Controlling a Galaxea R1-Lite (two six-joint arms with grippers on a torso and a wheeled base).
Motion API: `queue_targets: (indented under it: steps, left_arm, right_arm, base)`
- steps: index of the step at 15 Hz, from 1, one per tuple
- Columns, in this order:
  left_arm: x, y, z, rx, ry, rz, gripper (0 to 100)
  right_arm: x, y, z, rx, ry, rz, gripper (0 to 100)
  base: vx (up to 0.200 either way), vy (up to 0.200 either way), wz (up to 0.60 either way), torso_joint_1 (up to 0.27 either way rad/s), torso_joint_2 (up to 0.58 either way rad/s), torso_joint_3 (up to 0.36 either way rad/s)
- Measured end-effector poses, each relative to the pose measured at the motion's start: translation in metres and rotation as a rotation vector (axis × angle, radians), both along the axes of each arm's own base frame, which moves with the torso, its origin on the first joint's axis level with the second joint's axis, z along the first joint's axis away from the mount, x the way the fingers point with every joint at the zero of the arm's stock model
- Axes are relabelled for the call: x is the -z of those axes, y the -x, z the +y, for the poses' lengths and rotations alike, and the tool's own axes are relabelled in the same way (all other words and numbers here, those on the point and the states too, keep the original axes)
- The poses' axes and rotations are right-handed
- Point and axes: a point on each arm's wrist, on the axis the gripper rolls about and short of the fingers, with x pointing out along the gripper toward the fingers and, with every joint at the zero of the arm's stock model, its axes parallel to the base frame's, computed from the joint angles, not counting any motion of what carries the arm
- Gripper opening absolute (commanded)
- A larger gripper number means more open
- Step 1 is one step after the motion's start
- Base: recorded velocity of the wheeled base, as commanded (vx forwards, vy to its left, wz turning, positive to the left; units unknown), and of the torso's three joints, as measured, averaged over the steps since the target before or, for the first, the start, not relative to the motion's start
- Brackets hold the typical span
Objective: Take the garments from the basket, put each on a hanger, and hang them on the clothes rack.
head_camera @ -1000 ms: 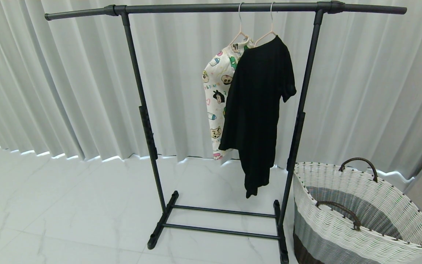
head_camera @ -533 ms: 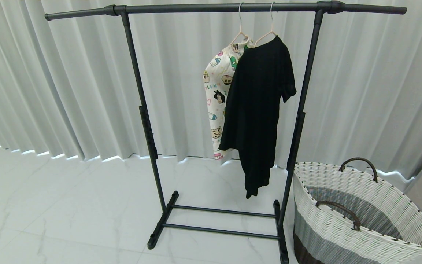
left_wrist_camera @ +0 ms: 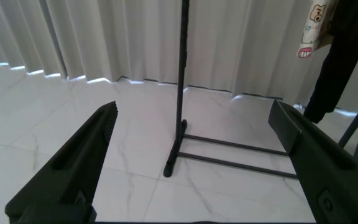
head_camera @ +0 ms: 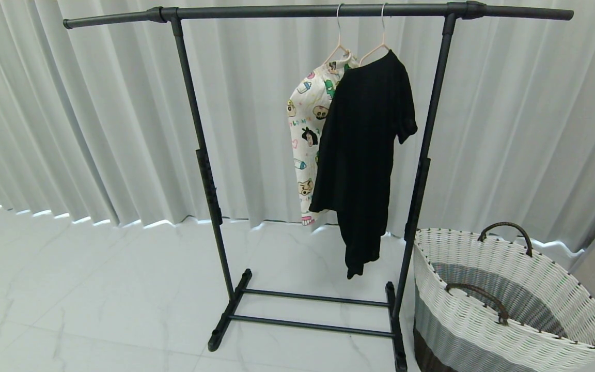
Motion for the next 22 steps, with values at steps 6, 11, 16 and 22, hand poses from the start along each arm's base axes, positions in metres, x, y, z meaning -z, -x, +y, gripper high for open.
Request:
queue_targets:
  steps: [6, 11, 16, 22]
  left_arm:
    - [0.0, 0.0, 0.0, 0.0, 0.0, -0.001, 100]
    - [0.0, 0.0001, 0.0, 0.0, 0.0, -0.001, 100]
    - [0.0, 0.0002, 0.0, 0.0, 0.0, -0.002, 100]
    - [0.0, 0.0001, 0.0, 0.0, 0.0, -0.002, 100]
  right_arm:
    - [0.0, 0.0, 0.0, 0.0, 0.0, 0.0, 100]
    - [0.0, 0.0, 0.0, 0.0, 0.0, 0.0, 100]
    - [0.0, 0.0, 0.0, 0.0, 0.0, 0.0, 100]
    - [0.0, 0.0, 0.0, 0.0, 0.0, 0.0, 100]
  base:
    - [0.0, 0.0, 0.0, 0.0, 0.0, 0.0]
    - [0.0, 0.0, 0.0, 0.0, 0.0, 0.0]
    - [0.0, 0.0, 0.0, 0.0, 0.0, 0.0]
    - [0.0, 0.0, 0.0, 0.0, 0.0, 0.0]
